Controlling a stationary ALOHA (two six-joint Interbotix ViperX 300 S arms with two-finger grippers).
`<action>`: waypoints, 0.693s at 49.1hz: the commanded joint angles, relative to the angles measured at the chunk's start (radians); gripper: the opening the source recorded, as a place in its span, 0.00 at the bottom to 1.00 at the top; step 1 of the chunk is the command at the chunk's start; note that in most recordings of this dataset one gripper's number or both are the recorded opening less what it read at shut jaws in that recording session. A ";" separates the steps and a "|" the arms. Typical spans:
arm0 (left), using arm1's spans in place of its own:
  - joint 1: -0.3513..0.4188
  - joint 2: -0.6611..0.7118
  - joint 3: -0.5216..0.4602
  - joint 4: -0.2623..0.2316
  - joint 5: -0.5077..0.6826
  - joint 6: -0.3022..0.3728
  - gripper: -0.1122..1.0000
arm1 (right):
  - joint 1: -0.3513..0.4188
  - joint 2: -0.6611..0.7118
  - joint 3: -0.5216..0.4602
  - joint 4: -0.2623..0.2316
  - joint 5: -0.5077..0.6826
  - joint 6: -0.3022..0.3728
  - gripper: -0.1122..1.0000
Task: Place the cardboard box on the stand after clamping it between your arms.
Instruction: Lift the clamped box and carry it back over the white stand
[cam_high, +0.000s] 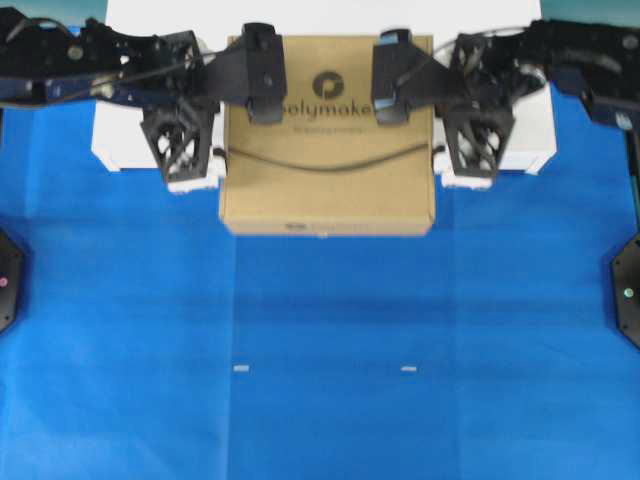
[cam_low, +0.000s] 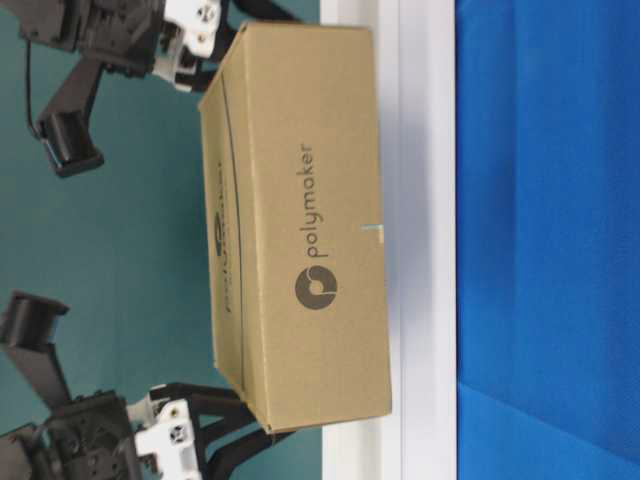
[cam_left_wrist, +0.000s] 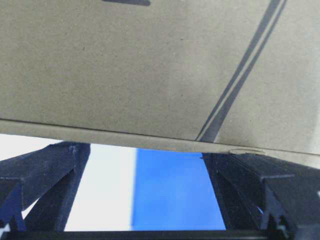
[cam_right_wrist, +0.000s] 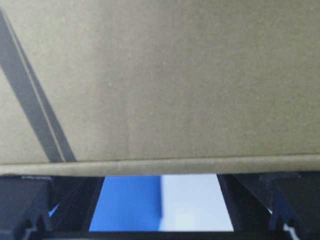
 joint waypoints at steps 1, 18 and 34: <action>-0.006 0.006 -0.150 -0.014 -0.052 -0.017 0.89 | 0.008 0.011 -0.127 0.081 -0.089 0.005 0.99; 0.052 0.087 -0.264 -0.014 -0.046 0.035 0.88 | -0.101 0.063 -0.175 0.161 -0.089 -0.144 0.99; 0.101 0.141 -0.318 -0.014 -0.011 0.091 0.87 | -0.164 0.123 -0.255 0.224 -0.064 -0.256 0.99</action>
